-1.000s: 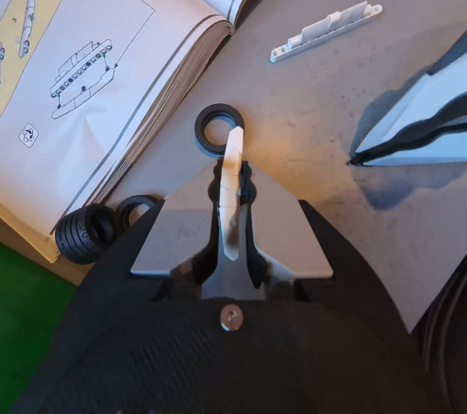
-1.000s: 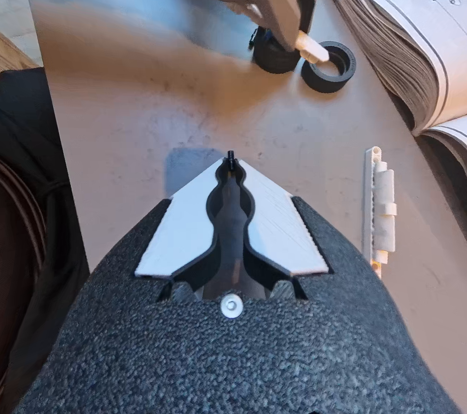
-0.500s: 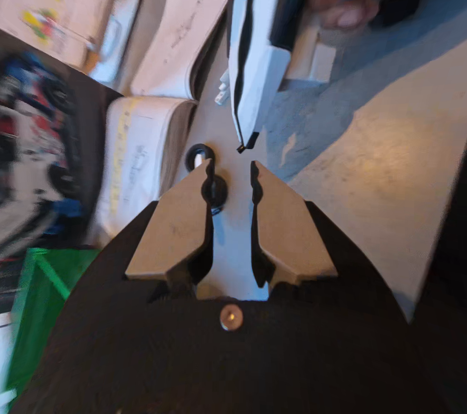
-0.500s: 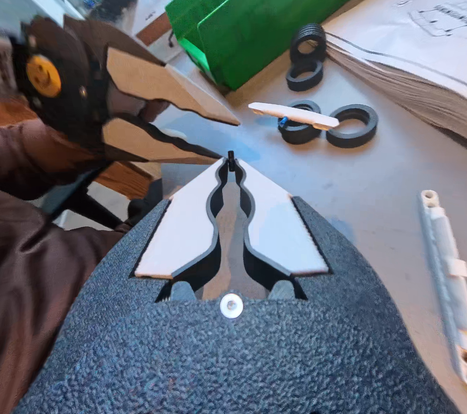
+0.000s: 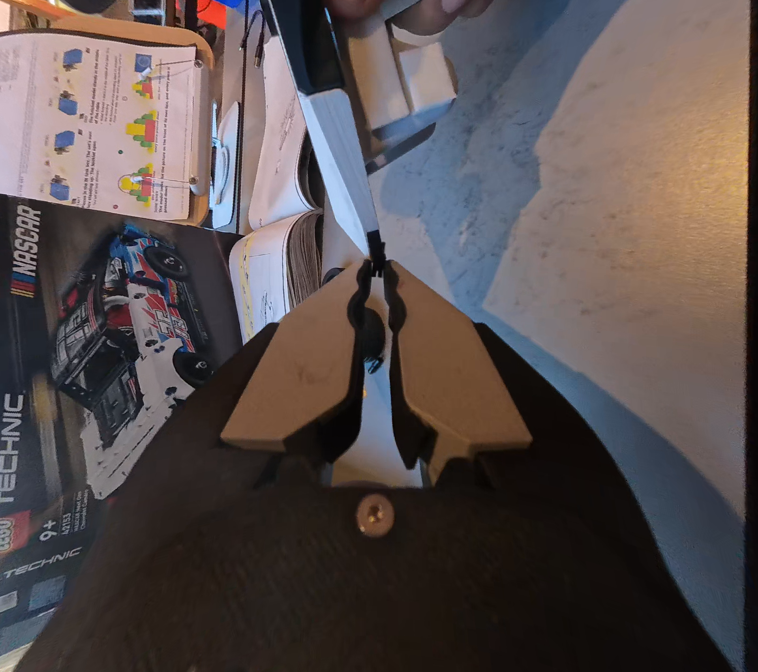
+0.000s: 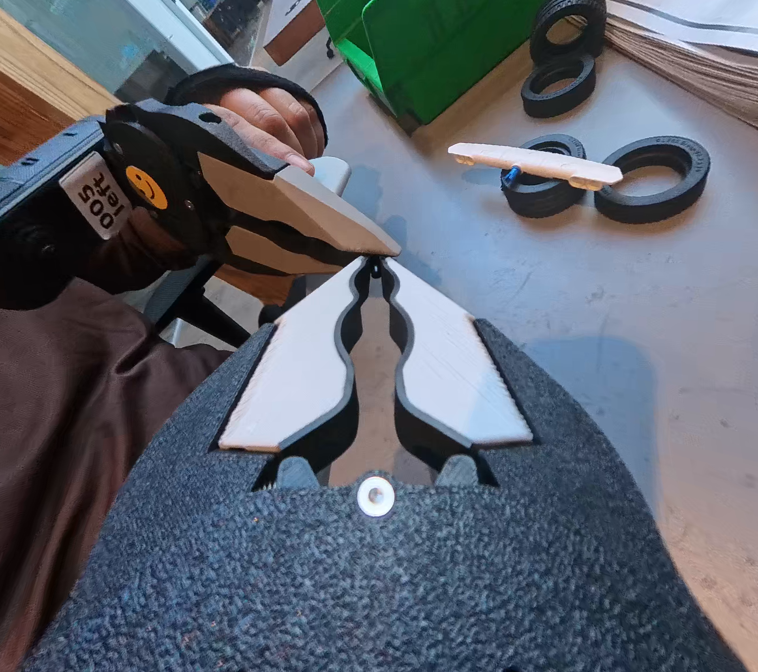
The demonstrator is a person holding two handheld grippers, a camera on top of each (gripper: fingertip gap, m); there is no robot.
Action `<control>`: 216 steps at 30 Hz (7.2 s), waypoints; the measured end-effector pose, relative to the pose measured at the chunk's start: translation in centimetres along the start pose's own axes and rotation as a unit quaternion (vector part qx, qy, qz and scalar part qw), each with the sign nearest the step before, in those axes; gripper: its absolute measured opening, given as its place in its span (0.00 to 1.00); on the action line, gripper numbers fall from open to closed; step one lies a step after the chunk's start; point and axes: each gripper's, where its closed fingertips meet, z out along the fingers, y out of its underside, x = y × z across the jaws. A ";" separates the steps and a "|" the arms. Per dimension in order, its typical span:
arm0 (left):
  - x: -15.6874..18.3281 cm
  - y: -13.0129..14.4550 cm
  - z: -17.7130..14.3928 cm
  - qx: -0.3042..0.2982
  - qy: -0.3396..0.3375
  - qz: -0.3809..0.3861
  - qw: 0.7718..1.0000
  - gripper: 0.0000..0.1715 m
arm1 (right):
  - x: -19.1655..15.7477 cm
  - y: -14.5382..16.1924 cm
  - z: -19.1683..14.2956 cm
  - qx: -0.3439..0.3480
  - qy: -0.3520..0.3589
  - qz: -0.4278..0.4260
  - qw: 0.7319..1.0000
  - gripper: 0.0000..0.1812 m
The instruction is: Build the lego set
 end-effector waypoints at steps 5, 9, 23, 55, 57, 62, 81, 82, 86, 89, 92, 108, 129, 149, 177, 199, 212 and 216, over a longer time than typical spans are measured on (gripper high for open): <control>-0.1 0.8 0.3 -0.005 0.000 -0.001 1.000 0.01 | 1.1 0.4 -0.8 -0.013 0.074 -0.093 0.993 0.08; 0.2 0.3 0.2 0.023 0.004 0.017 1.000 0.01 | 1.0 -0.2 -1.5 -0.012 0.132 -0.203 0.970 0.08; -1.3 1.9 0.2 0.012 0.039 -0.143 0.989 0.19 | 1.6 0.7 -0.8 -0.057 0.188 -0.262 0.945 0.02; 2.3 4.4 4.1 -0.217 0.208 -0.346 0.889 0.25 | 3.3 1.8 -4.8 -0.029 0.235 -0.183 0.954 0.02; 3.1 3.3 3.7 -0.214 0.197 -0.356 0.888 0.25 | 3.8 2.9 -4.5 -0.039 0.234 -0.157 0.958 0.02; 5.0 0.3 2.7 -0.192 0.198 -0.398 0.875 0.25 | 4.4 4.4 -3.9 -0.069 0.243 -0.139 0.957 0.02; 2.8 -0.5 2.9 -0.089 0.378 -0.405 0.828 0.23 | 3.1 5.4 -3.3 -0.065 0.214 -0.120 0.967 0.03; 2.8 -0.3 3.1 -0.090 0.383 -0.404 0.826 0.22 | 3.1 5.4 -3.3 -0.063 0.212 -0.118 0.968 0.03; 3.0 -0.4 3.0 -0.072 0.403 -0.401 0.820 0.19 | 3.2 5.1 -3.2 -0.057 0.201 -0.105 0.972 0.02; 3.6 -1.1 2.8 -0.043 0.423 -0.414 0.805 0.11 | 3.3 5.0 -2.9 -0.056 0.193 -0.081 0.976 0.02; 4.0 -1.3 2.8 -0.018 0.411 -0.428 0.804 0.10 | 3.7 5.4 -2.8 -0.066 0.194 -0.052 0.977 0.02; 3.6 -1.4 3.2 0.075 0.354 -0.567 0.740 0.09 | 3.7 4.2 -2.6 -0.009 0.224 -0.017 0.974 0.02; 3.5 -1.4 3.2 0.080 0.349 -0.558 0.749 0.08 | 4.1 5.1 -2.0 -0.090 0.213 -0.087 0.969 0.02; 3.5 -1.5 3.2 0.088 0.373 -0.534 0.754 0.08 | 3.5 4.9 -2.3 -0.090 0.033 0.058 0.994 0.02; 3.3 -1.3 3.3 0.088 0.364 -0.560 0.739 0.07 | 4.1 4.9 -1.7 -0.097 0.163 -0.089 0.978 0.01; 3.4 -1.6 3.2 0.092 0.379 -0.558 0.732 0.07 | 3.6 3.2 -4.2 -0.139 0.169 -0.258 0.941 0.19; 3.7 -1.8 3.0 0.095 0.399 -0.555 0.724 0.07 | 4.5 4.5 -1.6 -0.303 0.131 -0.488 0.808 0.14; 3.7 -1.9 3.0 0.096 0.408 -0.557 0.717 0.07 | 4.5 4.6 -1.6 -0.340 0.114 -0.509 0.783 0.14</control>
